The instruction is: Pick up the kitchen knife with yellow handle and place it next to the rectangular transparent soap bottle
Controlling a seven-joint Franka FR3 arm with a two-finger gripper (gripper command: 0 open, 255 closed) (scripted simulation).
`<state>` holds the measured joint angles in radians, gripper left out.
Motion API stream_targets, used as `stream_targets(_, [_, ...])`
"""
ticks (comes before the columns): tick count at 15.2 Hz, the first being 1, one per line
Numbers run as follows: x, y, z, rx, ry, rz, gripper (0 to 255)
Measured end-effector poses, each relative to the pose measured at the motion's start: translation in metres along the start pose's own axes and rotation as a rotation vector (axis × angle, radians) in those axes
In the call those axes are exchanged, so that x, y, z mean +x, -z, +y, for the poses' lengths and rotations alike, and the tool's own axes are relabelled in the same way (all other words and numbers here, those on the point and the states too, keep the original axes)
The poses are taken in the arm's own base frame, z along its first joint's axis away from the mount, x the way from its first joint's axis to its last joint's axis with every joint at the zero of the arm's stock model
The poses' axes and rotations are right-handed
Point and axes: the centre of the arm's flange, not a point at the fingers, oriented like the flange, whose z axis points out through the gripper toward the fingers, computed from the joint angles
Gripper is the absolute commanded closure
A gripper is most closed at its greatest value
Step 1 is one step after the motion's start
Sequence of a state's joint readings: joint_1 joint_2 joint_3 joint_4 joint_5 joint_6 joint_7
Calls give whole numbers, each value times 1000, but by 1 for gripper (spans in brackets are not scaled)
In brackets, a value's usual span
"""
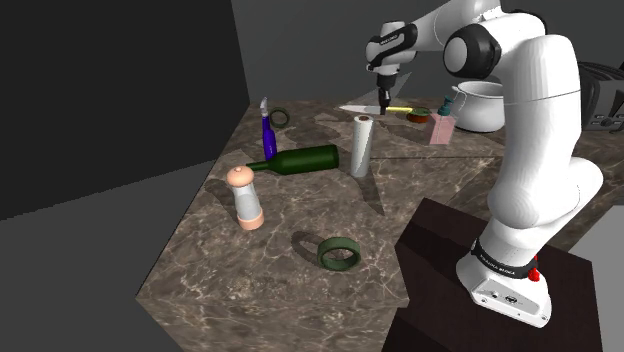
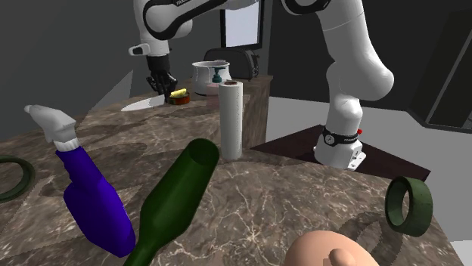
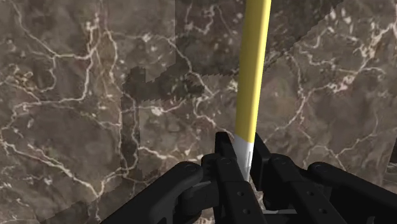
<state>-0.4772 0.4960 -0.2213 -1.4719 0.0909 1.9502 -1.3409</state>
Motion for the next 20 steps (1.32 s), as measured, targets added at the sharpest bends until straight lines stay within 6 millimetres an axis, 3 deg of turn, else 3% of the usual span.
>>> stream_targets(11, [2, -55, 0, 0, 0, 0, 255])
stream_targets(17, [2, -59, 0, 0, 0, 0, 255])
stream_targets(18, [2, -59, 0, 0, 0, 0, 0])
stream_targets(20, [2, -59, 0, 0, 0, 0, 0])
